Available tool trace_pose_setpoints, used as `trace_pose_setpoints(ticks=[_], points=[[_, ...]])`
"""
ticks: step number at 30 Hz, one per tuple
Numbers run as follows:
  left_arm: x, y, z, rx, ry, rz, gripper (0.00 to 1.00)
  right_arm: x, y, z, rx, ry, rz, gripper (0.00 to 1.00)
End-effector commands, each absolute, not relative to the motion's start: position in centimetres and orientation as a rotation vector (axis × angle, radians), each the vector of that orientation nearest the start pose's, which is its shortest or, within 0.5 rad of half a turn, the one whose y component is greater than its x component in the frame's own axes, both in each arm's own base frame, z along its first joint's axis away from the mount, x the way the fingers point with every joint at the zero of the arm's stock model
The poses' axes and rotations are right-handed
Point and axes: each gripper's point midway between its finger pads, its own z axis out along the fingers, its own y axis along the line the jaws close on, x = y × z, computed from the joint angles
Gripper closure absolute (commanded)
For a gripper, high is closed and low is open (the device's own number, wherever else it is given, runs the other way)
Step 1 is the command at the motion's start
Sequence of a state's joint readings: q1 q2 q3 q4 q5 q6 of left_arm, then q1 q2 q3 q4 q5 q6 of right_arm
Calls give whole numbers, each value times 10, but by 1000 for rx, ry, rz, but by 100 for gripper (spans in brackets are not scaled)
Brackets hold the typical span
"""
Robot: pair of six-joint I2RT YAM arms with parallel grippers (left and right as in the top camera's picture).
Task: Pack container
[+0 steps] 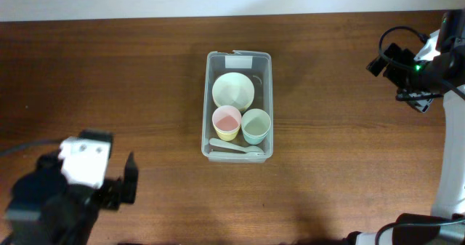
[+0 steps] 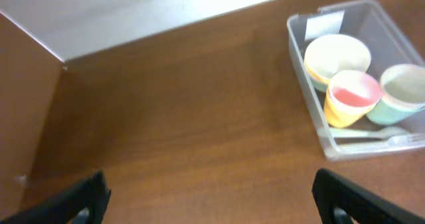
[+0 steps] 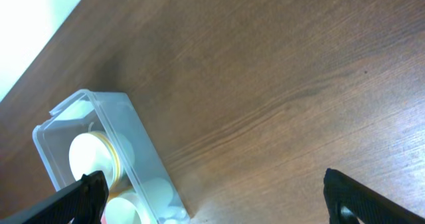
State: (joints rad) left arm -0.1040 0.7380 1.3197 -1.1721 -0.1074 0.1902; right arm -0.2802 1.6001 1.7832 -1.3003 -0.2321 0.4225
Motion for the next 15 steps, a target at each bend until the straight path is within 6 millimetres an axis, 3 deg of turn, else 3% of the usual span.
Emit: trace_pose_setpoints(ticks=[1, 8, 9, 15], points=[[220, -6, 308, 276, 2169, 160, 0, 361, -65, 270, 857, 2526, 345, 1], [236, -1, 261, 224, 2085, 143, 0, 361, -65, 269, 857, 2527, 345, 1], [234, -1, 245, 214, 2060, 134, 0, 361, -65, 270, 858, 2526, 344, 1], [218, 9, 197, 167, 2024, 161, 0, 361, -65, 270, 858, 2526, 344, 1]])
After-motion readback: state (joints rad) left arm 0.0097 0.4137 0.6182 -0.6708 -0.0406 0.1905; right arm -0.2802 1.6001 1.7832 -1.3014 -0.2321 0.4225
